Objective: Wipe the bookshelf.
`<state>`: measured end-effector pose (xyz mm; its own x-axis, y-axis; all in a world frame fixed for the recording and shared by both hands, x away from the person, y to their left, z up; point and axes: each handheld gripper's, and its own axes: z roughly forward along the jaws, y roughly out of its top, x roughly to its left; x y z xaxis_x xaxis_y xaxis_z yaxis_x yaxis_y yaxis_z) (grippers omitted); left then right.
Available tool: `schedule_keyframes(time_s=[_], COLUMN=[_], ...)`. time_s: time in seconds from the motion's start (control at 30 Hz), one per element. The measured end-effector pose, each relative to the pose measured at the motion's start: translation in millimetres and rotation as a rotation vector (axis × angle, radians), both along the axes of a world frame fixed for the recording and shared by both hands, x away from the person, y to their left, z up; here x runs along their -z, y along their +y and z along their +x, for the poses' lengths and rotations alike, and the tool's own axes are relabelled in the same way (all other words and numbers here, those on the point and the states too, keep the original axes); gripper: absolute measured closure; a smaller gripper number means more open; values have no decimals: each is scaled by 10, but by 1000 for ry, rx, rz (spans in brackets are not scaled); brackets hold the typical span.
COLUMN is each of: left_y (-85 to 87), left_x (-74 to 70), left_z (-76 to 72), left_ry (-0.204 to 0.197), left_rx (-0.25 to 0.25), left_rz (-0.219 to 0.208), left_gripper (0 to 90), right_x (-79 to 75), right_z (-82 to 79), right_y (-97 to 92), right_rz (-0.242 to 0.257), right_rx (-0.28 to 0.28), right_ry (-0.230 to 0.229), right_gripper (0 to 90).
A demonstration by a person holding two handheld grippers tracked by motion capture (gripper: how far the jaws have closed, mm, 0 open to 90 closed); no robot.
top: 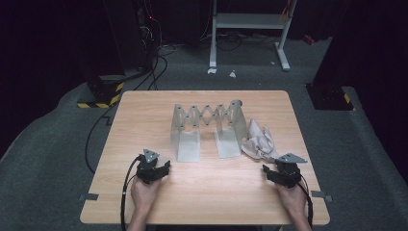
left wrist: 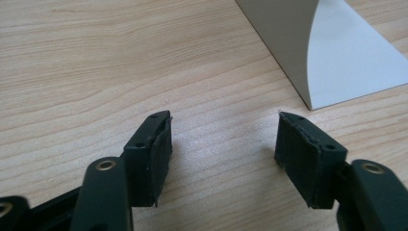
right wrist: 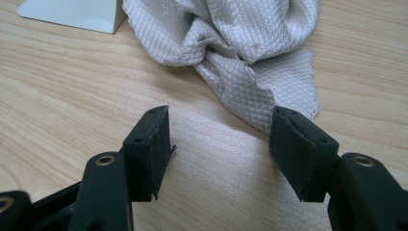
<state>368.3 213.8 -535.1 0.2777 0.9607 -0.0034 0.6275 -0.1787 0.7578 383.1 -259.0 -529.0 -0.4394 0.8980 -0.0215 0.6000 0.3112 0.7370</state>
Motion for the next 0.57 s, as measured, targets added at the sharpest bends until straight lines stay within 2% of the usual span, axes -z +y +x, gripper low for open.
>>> schedule_keyframes(time_s=[0.57], left_y=[1], left_x=[0], left_z=[-1], left_ry=[3], left_rx=[-1], left_rz=[0], left_gripper=[345], right_x=[1], right_z=[-1], right_y=[1], right_rz=[-1], right_rx=[2], right_ry=[-1], right_gripper=[399])
